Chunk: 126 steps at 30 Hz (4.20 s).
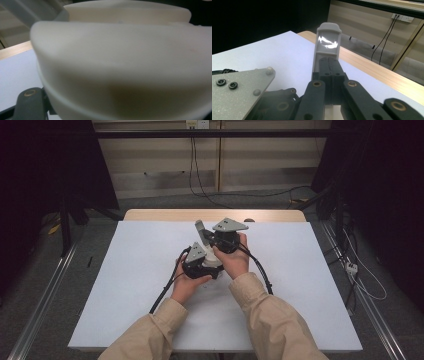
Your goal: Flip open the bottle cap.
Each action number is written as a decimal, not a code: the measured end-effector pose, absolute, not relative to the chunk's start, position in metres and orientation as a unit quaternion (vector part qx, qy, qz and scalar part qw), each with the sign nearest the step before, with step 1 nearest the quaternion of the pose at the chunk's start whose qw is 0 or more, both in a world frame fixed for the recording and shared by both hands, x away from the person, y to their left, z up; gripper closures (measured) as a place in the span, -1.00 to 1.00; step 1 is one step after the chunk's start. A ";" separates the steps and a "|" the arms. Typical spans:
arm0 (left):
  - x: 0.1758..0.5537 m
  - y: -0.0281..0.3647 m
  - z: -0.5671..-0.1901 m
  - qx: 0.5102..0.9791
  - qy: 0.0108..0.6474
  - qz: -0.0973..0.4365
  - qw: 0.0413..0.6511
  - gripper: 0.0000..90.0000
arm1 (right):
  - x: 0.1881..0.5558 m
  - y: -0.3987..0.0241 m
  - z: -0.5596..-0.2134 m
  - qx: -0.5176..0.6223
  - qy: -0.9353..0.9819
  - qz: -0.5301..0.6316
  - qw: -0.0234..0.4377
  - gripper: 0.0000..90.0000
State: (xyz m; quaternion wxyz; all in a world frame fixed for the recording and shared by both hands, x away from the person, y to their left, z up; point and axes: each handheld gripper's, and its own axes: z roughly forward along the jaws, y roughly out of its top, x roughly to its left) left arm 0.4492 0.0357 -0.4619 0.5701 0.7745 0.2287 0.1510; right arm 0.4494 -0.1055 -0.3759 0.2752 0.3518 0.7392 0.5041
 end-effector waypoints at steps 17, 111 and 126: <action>0.449 0.036 -0.462 0.774 0.233 0.156 0.568 -0.58 | 0.453 -0.102 -0.379 0.352 0.740 0.502 0.276 1.00; 0.427 0.074 -0.446 0.792 0.249 0.109 0.547 -0.87 | 0.418 -0.137 -0.371 0.369 0.733 0.510 0.257 -0.23; 0.405 0.116 -0.437 0.784 0.264 0.111 0.550 -0.87 | 0.376 -0.176 -0.394 0.372 0.732 0.520 0.233 -0.49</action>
